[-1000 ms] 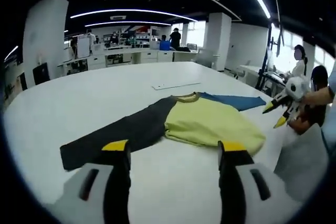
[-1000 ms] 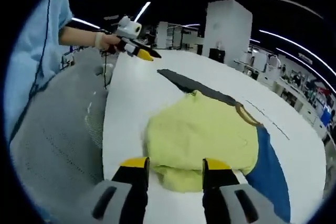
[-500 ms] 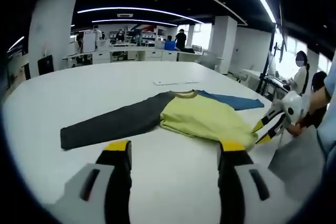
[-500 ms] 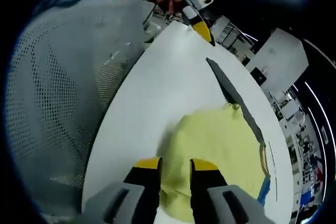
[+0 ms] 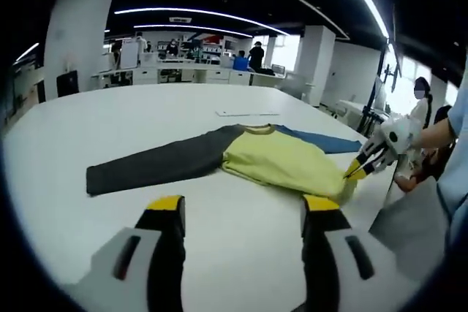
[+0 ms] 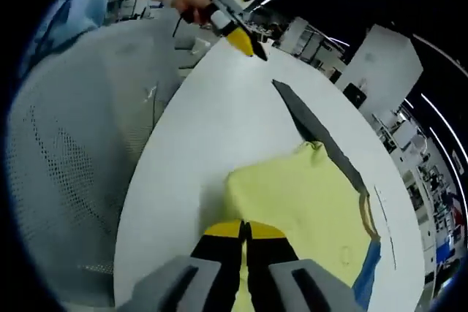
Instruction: Fold the garment on the visible template until the final outline fits inside the template.
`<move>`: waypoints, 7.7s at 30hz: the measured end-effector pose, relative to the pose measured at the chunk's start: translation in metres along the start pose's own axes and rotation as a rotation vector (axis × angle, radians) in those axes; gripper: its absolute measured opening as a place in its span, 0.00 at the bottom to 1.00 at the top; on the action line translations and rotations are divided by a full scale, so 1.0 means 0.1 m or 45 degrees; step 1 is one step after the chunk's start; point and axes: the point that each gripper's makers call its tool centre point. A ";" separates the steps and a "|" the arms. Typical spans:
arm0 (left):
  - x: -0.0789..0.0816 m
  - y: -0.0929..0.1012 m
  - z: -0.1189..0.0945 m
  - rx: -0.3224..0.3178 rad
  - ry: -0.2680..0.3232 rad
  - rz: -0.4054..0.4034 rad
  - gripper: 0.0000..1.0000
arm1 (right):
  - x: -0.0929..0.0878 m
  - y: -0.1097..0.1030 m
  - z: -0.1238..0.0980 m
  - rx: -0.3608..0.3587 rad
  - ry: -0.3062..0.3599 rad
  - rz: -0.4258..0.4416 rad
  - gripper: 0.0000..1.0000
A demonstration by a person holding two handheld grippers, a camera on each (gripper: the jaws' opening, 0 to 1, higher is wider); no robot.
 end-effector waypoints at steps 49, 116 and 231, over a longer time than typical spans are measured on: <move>0.07 0.92 1.18 -0.336 -0.074 0.005 0.40 | -0.85 1.75 0.43 -0.297 -0.192 0.717 0.00; 0.02 1.16 2.14 -0.316 -0.159 0.174 0.16 | -0.78 0.88 -0.20 -0.316 0.157 1.119 0.29; -1.27 0.50 0.02 -0.193 -0.816 -0.106 0.01 | -1.51 -0.84 -0.73 0.190 -0.721 0.321 0.00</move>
Point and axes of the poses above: the point that each gripper's makers call its tool centre point, and the gripper's own axes: z roughly forward along the fingers, y roughly to its right, x roughly out of its top, and after that the axes turned 6 degrees about z, right-handed
